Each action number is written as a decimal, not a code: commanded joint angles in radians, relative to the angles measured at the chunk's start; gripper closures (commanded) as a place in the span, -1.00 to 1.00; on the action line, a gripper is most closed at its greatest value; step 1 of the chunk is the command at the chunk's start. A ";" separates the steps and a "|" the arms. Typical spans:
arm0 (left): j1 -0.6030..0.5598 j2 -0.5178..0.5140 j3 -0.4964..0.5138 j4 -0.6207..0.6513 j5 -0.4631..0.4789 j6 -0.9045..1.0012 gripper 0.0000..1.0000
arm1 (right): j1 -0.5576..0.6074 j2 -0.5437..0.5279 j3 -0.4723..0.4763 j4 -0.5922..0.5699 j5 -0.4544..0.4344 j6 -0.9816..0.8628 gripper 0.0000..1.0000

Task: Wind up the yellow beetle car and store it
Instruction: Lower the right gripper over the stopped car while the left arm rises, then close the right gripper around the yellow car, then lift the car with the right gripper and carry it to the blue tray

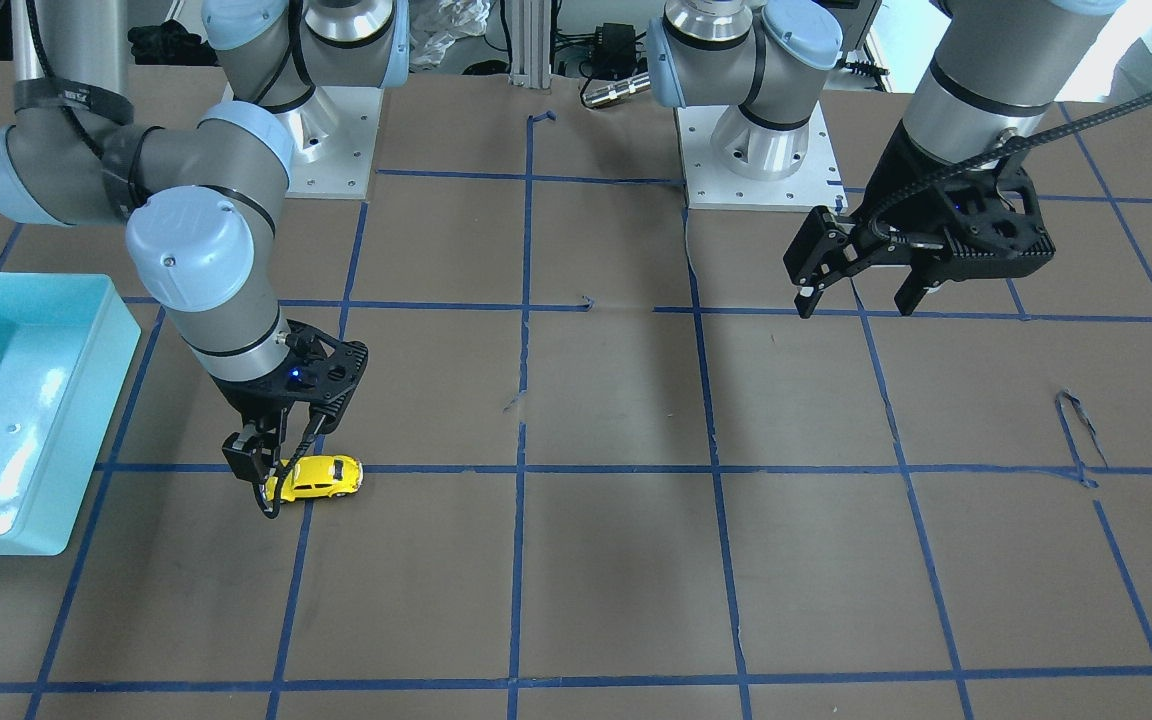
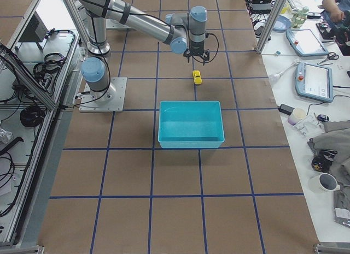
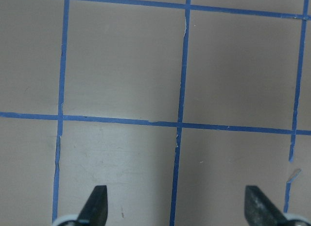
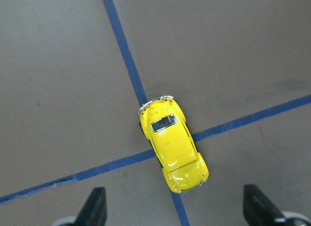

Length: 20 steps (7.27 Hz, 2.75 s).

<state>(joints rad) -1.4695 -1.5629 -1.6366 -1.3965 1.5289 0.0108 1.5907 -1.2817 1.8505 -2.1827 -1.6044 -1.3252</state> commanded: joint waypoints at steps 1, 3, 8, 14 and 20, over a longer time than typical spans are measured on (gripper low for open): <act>0.001 0.001 -0.003 -0.004 0.002 0.001 -1.00 | 0.000 0.070 -0.007 -0.049 0.000 -0.083 -1.00; 0.001 0.000 -0.003 0.001 0.002 0.006 -1.00 | 0.000 0.088 -0.008 -0.068 0.003 -0.108 -1.00; 0.000 0.000 -0.005 -0.001 0.002 0.011 -1.00 | 0.000 0.137 -0.001 -0.109 0.003 -0.112 -0.98; 0.000 0.001 -0.022 0.011 0.000 0.012 -1.00 | 0.000 0.144 -0.010 -0.100 -0.014 -0.097 1.00; 0.001 0.001 -0.022 0.016 -0.001 0.012 -1.00 | -0.237 -0.048 -0.317 0.405 -0.020 -0.117 1.00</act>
<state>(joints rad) -1.4677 -1.5615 -1.6579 -1.3810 1.5278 0.0230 1.4633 -1.3126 1.6199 -1.9224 -1.6211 -1.4362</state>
